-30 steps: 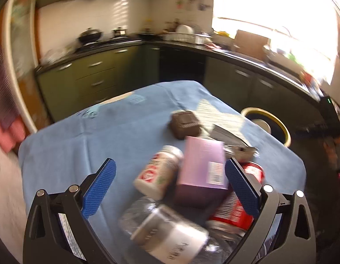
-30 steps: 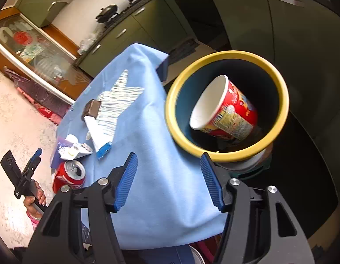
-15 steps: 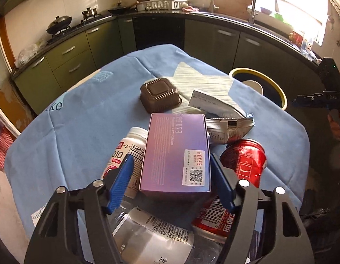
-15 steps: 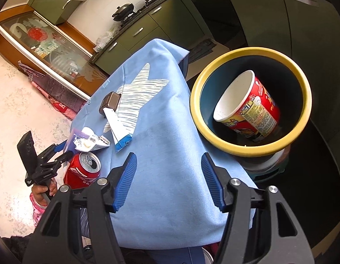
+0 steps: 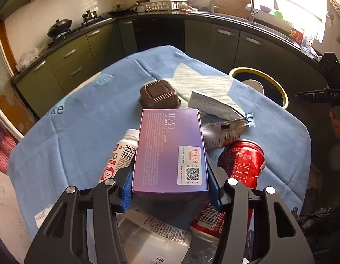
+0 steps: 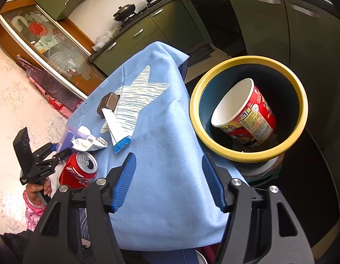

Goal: Collect trash

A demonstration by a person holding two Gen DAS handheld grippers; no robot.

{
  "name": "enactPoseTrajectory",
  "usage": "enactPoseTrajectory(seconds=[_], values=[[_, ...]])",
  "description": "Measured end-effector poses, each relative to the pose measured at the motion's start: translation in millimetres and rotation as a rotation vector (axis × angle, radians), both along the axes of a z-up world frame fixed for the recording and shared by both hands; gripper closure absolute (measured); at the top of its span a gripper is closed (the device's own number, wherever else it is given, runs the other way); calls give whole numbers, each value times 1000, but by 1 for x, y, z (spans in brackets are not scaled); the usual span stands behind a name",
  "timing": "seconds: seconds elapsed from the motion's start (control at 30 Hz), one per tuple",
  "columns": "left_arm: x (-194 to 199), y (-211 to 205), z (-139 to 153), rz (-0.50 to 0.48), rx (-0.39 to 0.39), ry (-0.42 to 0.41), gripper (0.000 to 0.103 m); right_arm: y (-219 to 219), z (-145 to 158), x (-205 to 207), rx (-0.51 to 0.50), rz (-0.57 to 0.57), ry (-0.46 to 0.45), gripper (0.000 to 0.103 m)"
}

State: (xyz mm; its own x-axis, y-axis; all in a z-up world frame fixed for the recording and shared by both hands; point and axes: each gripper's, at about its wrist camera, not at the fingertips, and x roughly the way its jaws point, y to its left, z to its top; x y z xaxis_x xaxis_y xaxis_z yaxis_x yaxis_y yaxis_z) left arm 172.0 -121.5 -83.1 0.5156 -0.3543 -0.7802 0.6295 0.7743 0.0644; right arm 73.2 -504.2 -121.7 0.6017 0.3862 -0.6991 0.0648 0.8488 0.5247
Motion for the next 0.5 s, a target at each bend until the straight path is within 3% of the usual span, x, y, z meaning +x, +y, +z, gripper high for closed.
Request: enactPoseTrajectory(seconds=[0.3, 0.5], values=[[-13, 10, 48, 25, -21, -83, 49, 2, 1, -2, -3, 1, -13, 43], [-22, -20, 73, -46, -72, -71, 49, -14, 9, -12, -16, -54, -45, 43]])
